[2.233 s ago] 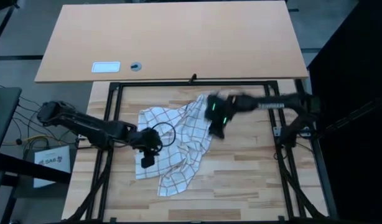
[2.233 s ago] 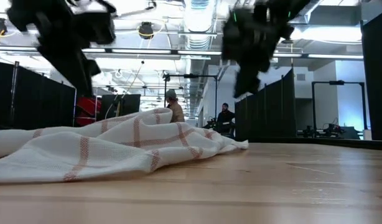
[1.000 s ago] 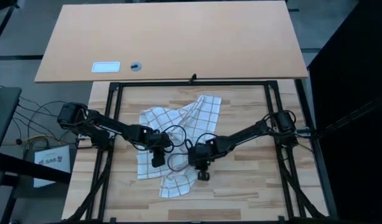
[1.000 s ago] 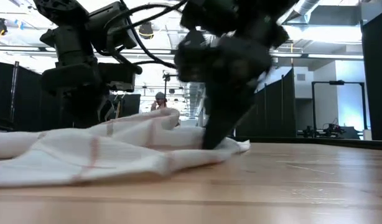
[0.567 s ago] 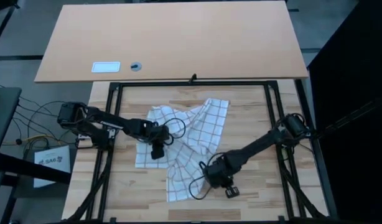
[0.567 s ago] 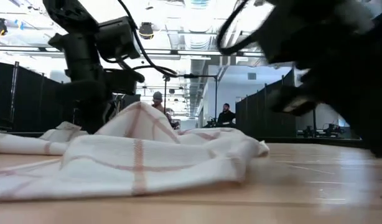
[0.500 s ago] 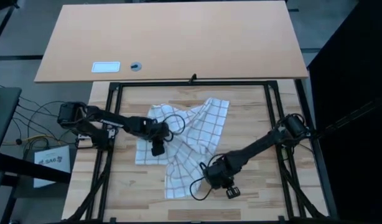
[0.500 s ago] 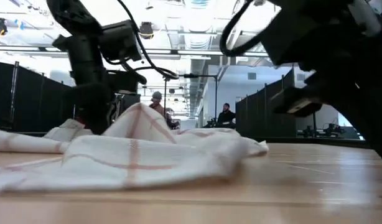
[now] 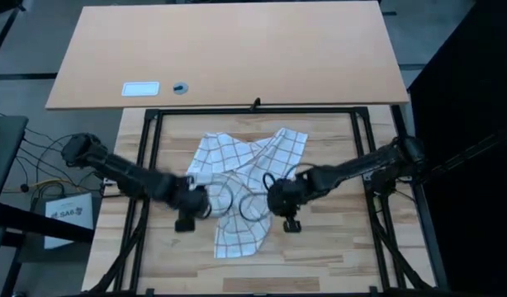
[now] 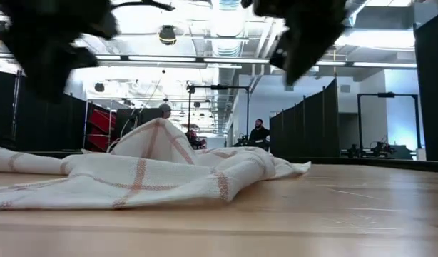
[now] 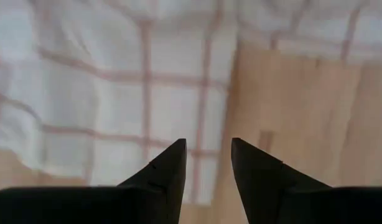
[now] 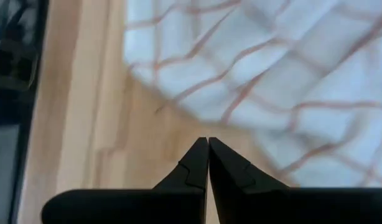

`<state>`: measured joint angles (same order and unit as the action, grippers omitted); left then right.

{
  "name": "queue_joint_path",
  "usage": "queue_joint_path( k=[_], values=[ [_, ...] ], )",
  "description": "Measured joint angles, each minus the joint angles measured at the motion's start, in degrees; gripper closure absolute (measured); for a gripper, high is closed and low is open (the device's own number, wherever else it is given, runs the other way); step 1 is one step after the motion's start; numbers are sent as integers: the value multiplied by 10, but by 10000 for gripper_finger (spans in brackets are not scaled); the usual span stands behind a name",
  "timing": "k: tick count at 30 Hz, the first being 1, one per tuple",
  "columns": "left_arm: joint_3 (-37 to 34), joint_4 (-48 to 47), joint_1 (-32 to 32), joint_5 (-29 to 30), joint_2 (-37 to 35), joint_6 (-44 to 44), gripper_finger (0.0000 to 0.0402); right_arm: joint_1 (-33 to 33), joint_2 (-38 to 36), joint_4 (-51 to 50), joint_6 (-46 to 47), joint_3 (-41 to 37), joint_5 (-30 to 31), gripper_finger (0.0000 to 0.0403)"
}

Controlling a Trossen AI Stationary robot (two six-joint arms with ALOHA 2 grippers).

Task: Roll towel
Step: Prepare the white patterned towel

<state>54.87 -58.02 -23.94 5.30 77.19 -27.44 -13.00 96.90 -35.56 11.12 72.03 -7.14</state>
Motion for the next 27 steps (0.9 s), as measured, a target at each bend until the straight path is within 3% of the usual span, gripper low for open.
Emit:
queue_joint_path(
  k=[3,6,11,20,27],
  values=[
    [-28,34,-80,20,7,-69,289,22,5,27,-3,-1,1,403],
    [-46,25,-117,91,14,-95,288,35,9,40,-9,-1,-1,403],
    [-44,33,-104,117,11,-135,271,47,9,37,-9,-2,-5,403],
    [-91,65,-105,95,47,-91,219,48,9,24,-11,-3,-16,403],
    [-126,71,-98,113,99,-101,232,48,9,26,-11,-3,-16,403]
  ],
)
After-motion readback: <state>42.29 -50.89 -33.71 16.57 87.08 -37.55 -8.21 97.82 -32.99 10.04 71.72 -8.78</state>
